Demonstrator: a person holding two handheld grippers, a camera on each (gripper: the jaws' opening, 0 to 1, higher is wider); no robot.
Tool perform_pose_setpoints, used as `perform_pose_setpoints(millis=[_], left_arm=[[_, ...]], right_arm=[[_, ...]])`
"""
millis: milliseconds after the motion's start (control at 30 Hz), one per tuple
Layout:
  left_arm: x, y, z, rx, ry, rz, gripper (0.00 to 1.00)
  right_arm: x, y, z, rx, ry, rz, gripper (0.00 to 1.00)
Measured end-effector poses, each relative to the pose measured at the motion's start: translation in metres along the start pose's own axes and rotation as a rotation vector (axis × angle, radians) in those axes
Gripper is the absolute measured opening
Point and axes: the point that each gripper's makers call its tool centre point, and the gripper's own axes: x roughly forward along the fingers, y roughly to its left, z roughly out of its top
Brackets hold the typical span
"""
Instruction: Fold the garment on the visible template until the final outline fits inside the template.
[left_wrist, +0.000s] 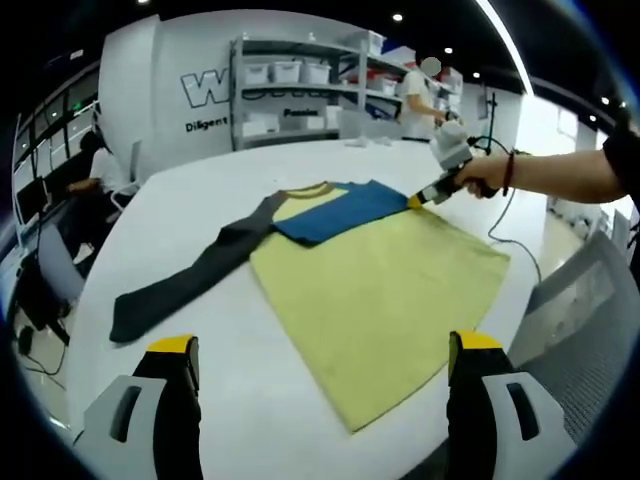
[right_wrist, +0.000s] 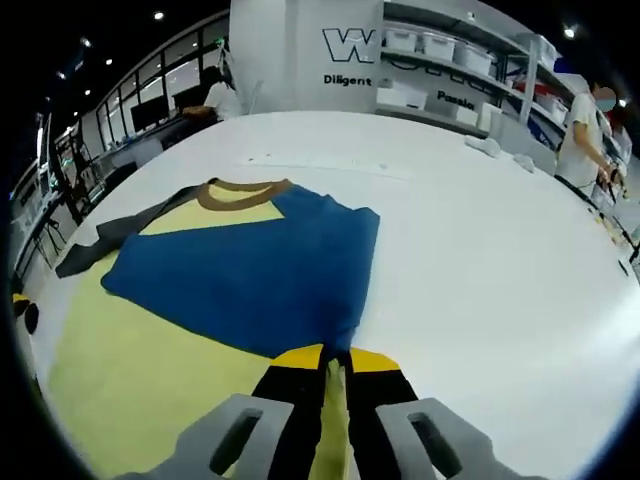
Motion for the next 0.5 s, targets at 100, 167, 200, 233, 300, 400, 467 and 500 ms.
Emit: perform_pose_setpoints(millis=[100, 167, 200, 233, 300, 400, 467, 500], left_arm=[[0.0, 0.0, 0.0, -0.002, 0.0, -0.001, 0.99], [0.0, 0.0, -0.001, -0.004, 0.002, -0.002, 0.99], [0.0, -0.001, 0.0, -0.006, -0.001, -0.003, 0.99], [0.0, -0.001, 0.0, -0.007, -0.002, -0.004, 0.99], [0.0, -0.001, 0.0, -0.01, -0.003, -0.002, 0.99], [0.0, 0.0, 0.0, -0.014, -0.003, 0.0, 0.99], [0.0, 0.001, 0.0, -0.015, -0.003, 0.001, 0.99], [0.001, 0.001, 0.0, -0.014, -0.002, 0.002, 0.99]], right_arm=[[-0.001, -0.008, -0.001, -0.013, 0.003, -0.006, 0.01], [-0.001, -0.014, -0.001, -0.016, 0.006, -0.012, 0.01], [-0.001, -0.018, -0.001, -0.016, 0.008, -0.018, 0.01], [-0.001, -0.02, -0.001, -0.015, 0.009, -0.022, 0.01], [-0.002, -0.025, -0.001, -0.011, 0.011, -0.028, 0.01], [-0.003, -0.033, -0.002, -0.013, 0.018, -0.038, 0.01], [-0.004, -0.038, -0.003, -0.008, 0.025, -0.051, 0.01], [-0.004, -0.041, -0.003, 0.0, 0.028, -0.057, 0.01]])
